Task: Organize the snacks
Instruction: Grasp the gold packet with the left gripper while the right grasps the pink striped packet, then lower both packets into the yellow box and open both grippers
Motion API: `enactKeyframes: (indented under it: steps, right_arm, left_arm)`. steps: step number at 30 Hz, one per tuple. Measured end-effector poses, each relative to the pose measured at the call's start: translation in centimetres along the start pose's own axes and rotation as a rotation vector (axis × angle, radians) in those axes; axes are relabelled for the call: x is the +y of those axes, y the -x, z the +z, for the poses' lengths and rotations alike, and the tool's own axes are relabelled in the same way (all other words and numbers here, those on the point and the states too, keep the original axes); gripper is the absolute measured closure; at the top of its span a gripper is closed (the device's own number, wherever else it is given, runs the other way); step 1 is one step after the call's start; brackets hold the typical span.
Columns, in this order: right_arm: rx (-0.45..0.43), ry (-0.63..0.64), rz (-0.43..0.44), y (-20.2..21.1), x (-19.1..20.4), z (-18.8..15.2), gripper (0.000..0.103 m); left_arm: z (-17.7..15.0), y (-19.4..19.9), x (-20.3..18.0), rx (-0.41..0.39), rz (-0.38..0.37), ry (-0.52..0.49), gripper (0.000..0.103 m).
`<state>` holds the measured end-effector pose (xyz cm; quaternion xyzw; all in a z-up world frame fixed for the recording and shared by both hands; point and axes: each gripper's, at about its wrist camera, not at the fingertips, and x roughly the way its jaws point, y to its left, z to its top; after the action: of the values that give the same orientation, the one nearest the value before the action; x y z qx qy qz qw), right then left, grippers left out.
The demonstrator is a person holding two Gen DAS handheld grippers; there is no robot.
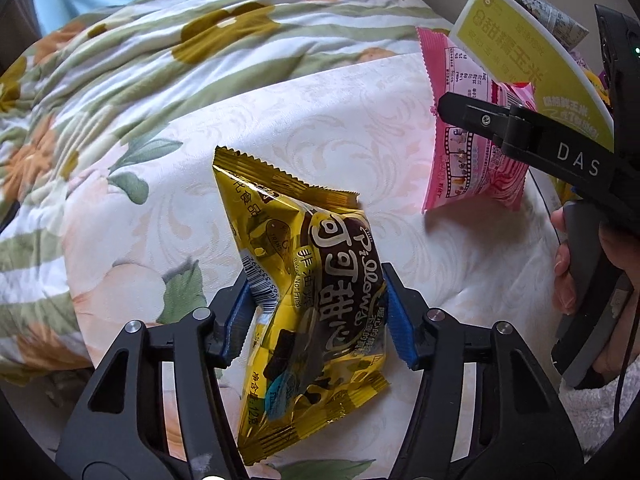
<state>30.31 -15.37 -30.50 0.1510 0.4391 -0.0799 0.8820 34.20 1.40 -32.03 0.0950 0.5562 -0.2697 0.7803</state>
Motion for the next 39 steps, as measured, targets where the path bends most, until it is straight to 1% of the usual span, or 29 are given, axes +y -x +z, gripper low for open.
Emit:
enactKeyframes:
  steps: [4,6,7,9,12,19,24,27,31,35,37,39]
  right_arm:
    - [0.02,0.023,0.0,-0.7,0.3,-0.1,0.002]
    - [0.024,0.033,-0.002,-0.8,0.3,-0.1,0.011]
    - [0.029,0.038,-0.005,-1.0,0.4,-0.1,0.014]
    - [0.037,0.038,0.004,-1.1,0.4,-0.2,0.027]
    - [0.046,0.055,0.002,-1.2,0.7,-0.2,0.034]
    - [0.041,0.085,0.028,0.6,1.5,0.3,0.035]
    - [0.018,0.109,0.077,3.9,2.4,1.5,0.035]
    - [-0.006,0.131,0.116,6.7,2.8,2.4,0.035]
    - [-0.065,0.153,0.157,11.4,2.2,4.2,0.035]
    - [-0.101,0.167,0.182,15.7,-0.4,6.0,0.035]
    - [-0.117,0.175,0.18,17.5,-2.1,6.7,0.035]
    - [-0.134,0.181,0.17,19.4,-4.0,7.3,0.035]
  left_arm:
    - [0.2,0.0,0.6,-0.001,0.006,0.024,0.048]
    - [0.2,0.1,0.9,0.002,0.009,0.035,0.048]
    - [0.2,0.1,1.0,0.006,0.008,0.039,0.048]
    - [0.1,0.2,1.3,0.004,0.014,0.053,0.048]
    - [0.0,0.6,1.9,-0.002,0.021,0.084,0.048]
    - [0.2,3.1,2.6,-0.032,0.046,0.137,0.048]
    - [1.1,6.4,2.4,-0.075,0.067,0.164,0.049]
    - [2.0,9.0,1.4,-0.111,0.082,0.16,0.048]
    - [3.7,12.8,-1.5,-0.169,0.098,0.15,0.048]
    - [5.3,16.2,-5.8,-0.235,0.087,0.149,0.048]
    - [6.2,17.6,-8.7,-0.266,0.078,0.141,0.048]
    - [6.9,18.5,-11.5,-0.293,0.053,0.131,0.048]
